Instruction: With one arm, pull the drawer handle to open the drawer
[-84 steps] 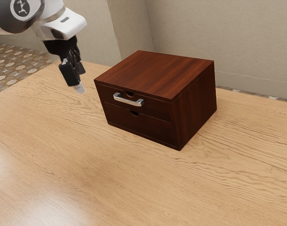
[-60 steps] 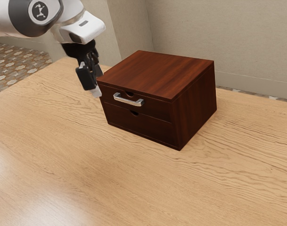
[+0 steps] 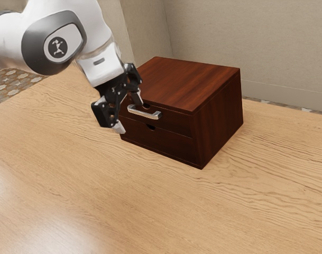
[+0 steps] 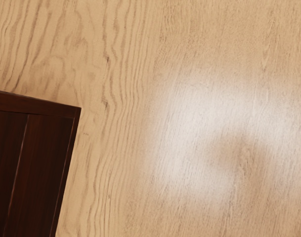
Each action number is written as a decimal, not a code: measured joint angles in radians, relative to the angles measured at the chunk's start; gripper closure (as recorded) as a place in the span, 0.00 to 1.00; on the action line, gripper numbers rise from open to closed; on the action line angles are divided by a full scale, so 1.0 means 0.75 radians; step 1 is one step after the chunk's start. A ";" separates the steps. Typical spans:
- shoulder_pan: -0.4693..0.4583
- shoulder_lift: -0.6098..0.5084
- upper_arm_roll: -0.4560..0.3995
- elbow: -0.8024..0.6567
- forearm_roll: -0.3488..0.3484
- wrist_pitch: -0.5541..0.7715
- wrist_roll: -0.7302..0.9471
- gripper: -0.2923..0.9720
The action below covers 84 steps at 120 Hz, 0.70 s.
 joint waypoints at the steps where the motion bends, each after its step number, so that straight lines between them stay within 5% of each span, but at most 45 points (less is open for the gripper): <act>1: 0.000 0.005 0.000 -0.002 0.000 0.011 0.015 0.23; 37: 0.041 0.098 0.008 0.023 0.003 0.235 0.428 0.24; 84: 0.148 0.225 0.006 0.084 -0.073 0.405 0.738 0.48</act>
